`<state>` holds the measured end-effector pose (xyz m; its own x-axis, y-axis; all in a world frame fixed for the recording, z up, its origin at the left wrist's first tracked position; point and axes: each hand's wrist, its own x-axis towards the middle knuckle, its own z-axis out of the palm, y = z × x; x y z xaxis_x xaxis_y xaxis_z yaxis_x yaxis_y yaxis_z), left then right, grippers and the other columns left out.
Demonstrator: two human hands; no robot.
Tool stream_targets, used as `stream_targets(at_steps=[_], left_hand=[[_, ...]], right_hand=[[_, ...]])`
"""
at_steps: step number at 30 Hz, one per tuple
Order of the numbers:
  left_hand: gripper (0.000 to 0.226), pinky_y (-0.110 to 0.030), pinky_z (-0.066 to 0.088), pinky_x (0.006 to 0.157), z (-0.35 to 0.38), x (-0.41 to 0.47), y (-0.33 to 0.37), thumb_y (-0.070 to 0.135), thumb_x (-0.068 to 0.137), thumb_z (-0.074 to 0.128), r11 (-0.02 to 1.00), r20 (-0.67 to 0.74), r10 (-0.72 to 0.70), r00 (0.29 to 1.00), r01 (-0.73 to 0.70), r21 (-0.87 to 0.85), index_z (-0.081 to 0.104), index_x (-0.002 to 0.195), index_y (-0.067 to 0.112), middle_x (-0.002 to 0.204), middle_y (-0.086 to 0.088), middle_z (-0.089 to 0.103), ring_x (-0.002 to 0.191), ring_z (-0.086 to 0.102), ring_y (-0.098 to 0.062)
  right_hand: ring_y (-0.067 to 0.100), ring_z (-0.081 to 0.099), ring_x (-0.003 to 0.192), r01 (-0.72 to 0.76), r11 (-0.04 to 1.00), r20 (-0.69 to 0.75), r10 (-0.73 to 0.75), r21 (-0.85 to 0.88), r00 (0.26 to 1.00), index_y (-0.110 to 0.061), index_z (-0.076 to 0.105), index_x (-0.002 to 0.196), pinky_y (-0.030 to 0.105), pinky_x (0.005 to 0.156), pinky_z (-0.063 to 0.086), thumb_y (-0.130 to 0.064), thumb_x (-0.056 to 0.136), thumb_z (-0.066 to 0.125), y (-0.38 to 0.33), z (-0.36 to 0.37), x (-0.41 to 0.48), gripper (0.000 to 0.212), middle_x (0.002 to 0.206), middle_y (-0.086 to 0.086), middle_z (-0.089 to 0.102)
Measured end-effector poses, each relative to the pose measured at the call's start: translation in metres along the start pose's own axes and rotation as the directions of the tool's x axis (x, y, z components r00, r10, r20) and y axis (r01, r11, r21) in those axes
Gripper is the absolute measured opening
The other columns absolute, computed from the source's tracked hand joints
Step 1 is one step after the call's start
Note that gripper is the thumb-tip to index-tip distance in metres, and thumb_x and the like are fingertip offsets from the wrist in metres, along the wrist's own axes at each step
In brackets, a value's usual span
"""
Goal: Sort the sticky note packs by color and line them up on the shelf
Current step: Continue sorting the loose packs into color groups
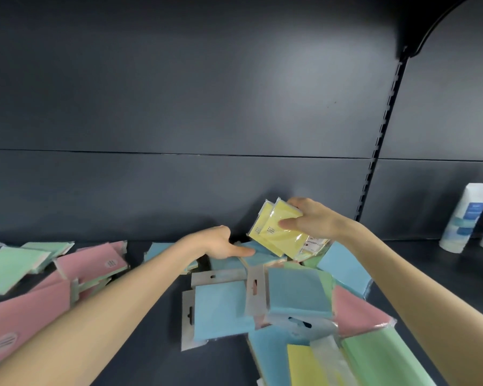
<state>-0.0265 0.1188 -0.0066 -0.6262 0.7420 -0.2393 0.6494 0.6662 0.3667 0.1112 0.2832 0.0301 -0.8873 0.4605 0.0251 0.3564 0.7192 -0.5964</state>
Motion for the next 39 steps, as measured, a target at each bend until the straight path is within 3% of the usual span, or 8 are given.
stream_targets(at_steps=[7, 13, 16, 19, 25, 28, 33, 39], left_hand=[[0.062, -0.029, 0.015, 0.053, 0.008, -0.01, 0.008, 0.064, 0.08, 0.058, 0.996, 0.019, 0.048, 0.999, -0.047, -0.07, 0.026, 0.058, 0.015, 0.06, 0.002, 0.02, 0.053, 0.019, -0.016], [0.049, -0.029, 0.026, 0.055, 0.007, -0.014, -0.001, 0.039, 0.084, 0.066, 0.943, -0.124, 0.087, 0.988, -0.122, -0.31, 0.033, 0.054, 0.016, 0.051, 0.002, 0.038, 0.051, 0.033, -0.015], [0.03, -0.036, 0.051, 0.07, 0.006, -0.018, -0.004, 0.028, 0.085, 0.067, 0.868, -0.227, 0.056, 0.972, -0.16, -0.47, 0.04, 0.081, 0.015, 0.087, -0.008, 0.062, 0.079, 0.063, -0.021], [0.024, -0.048, 0.057, 0.078, 0.0, -0.023, -0.006, 0.015, 0.087, 0.065, 0.737, -0.333, 0.024, 0.943, -0.241, -0.632, 0.04, 0.088, 0.015, 0.102, -0.019, 0.066, 0.091, 0.068, -0.028], [0.022, -0.045, 0.05, 0.065, -0.022, -0.043, -0.034, 0.019, 0.092, 0.058, 0.767, -0.511, 0.003, 0.86, -0.33, -0.551, 0.047, 0.111, 0.021, 0.099, -0.024, 0.065, 0.084, 0.061, -0.036], [0.035, -0.031, 0.037, 0.058, -0.028, -0.053, -0.056, 0.02, 0.094, 0.053, 0.835, -0.533, -0.032, 0.846, -0.271, -0.48, 0.04, 0.126, 0.021, 0.1, -0.026, 0.064, 0.073, 0.05, -0.022], [0.041, -0.03, 0.038, 0.063, -0.027, -0.06, -0.094, 0.022, 0.093, 0.055, 0.897, -0.482, -0.114, 0.869, -0.119, -0.426, 0.04, 0.13, 0.014, 0.097, -0.016, 0.061, 0.073, 0.05, -0.02], [0.054, -0.032, 0.041, 0.083, -0.02, -0.06, -0.108, 0.025, 0.089, 0.061, 0.979, -0.479, -0.154, 0.864, 0.067, -0.194, 0.039, 0.135, 0.008, 0.116, -0.011, 0.054, 0.106, 0.052, -0.027]], right_hand=[[0.022, 0.034, 0.137, -0.061, 0.998, 0.048, 0.059, 0.036, 0.997, -0.021, 0.026, 0.147, 0.04, 0.112, 0.031, -0.026, 0.089, 0.061, -0.001, -0.007, -0.005, 0.068, 0.15, 0.0, 0.032], [0.019, 0.049, 0.099, -0.008, 0.993, -0.023, 0.011, 0.119, 1.0, -0.018, 0.047, 0.109, 0.031, 0.087, 0.039, -0.029, 0.085, 0.065, 0.008, 0.002, -0.005, 0.031, 0.106, 0.0, 0.05], [0.022, 0.055, 0.091, 0.053, 0.981, -0.082, -0.039, 0.188, 0.996, -0.011, 0.052, 0.098, 0.033, 0.081, 0.043, -0.024, 0.087, 0.065, 0.005, 0.004, -0.008, 0.022, 0.096, 0.003, 0.058], [0.026, 0.063, 0.099, 0.1, 0.958, -0.129, -0.067, 0.269, 0.989, -0.008, 0.056, 0.105, 0.041, 0.089, 0.049, -0.02, 0.087, 0.065, -0.002, 0.003, -0.01, 0.024, 0.105, 0.009, 0.066], [0.023, 0.063, 0.099, 0.166, 0.916, -0.139, -0.123, 0.364, 0.983, -0.008, 0.053, 0.114, 0.039, 0.088, 0.05, -0.016, 0.09, 0.062, -0.022, 0.011, -0.009, 0.027, 0.108, 0.007, 0.065], [0.022, 0.062, 0.096, 0.174, 0.9, -0.1, -0.145, 0.399, 0.984, -0.01, 0.052, 0.111, 0.038, 0.087, 0.05, -0.013, 0.091, 0.06, -0.035, 0.026, -0.004, 0.021, 0.104, 0.005, 0.064], [0.02, 0.06, 0.094, 0.171, 0.91, -0.015, -0.179, 0.377, 0.984, -0.006, 0.051, 0.115, 0.032, 0.081, 0.048, -0.012, 0.092, 0.058, -0.057, 0.052, 0.007, 0.024, 0.104, 0.005, 0.062], [0.027, 0.061, 0.099, 0.178, 0.963, -0.007, -0.18, 0.204, 0.984, -0.007, 0.053, 0.106, 0.038, 0.087, 0.047, -0.017, 0.09, 0.061, -0.064, 0.07, 0.02, 0.021, 0.104, 0.01, 0.063]])
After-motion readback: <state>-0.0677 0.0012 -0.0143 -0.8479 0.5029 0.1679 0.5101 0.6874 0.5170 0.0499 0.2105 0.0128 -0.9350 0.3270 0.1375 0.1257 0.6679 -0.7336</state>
